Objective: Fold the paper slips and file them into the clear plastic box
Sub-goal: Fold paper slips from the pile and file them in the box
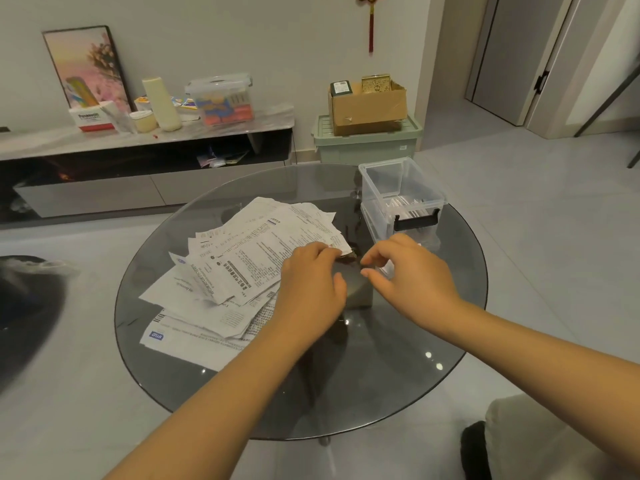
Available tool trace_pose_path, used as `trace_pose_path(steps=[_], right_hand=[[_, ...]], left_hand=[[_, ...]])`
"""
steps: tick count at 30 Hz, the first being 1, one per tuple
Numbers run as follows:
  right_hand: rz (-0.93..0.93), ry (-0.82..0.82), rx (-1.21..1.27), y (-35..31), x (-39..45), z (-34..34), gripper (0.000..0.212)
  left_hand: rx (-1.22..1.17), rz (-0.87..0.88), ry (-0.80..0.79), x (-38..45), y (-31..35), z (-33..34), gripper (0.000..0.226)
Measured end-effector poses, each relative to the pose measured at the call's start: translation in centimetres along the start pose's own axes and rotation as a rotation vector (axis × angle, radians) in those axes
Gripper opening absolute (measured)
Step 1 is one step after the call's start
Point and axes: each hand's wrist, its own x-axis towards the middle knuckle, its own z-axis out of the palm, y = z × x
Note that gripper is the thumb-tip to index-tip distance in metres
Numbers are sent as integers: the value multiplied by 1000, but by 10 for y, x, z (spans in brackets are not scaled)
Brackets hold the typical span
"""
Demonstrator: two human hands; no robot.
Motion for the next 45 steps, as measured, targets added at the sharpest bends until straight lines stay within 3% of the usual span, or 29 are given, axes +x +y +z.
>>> trace_pose_path(steps=[4, 8, 12, 16, 19, 22, 25, 30, 33, 37, 41, 45], right_hand=[[-29, -51, -4, -12, 1, 9, 14], [-42, -89, -28, -15, 1, 16, 18], [-50, -122, -61, -16, 2, 21, 21], [-59, -131, -66, -15, 2, 23, 22], [-74, -123, -52, -16, 2, 23, 24], [-127, -136, -30, -17, 1, 25, 30], [-175, -167, -14, -19, -3, 26, 33], [-145, -193, -17, -17, -5, 26, 17], [-54, -224, 57, -10, -3, 21, 14], [90, -288, 231, 0, 2, 14, 16], [171, -427, 360, 8, 3, 9, 23], [204, -405, 341, 4, -3, 6, 38]], left_hand=[[316, -225, -181, 3, -29, -13, 60], [388, -418, -375, 2, -59, -23, 64], [398, -309, -271, -3, -64, -35, 38], [371, -257, -189, -5, -59, -43, 37], [275, -271, -211, -10, -54, -47, 38], [314, -207, -231, -16, -43, -46, 17], [382, -138, -257, -22, -25, -43, 23], [191, -65, -229, -32, -11, -39, 32], [9, -120, -235, -34, -15, -40, 18], [-180, -187, -267, -34, -27, -44, 6], [-446, -310, -296, -34, -34, -46, 19], [-372, -334, -212, -35, -33, -39, 18]])
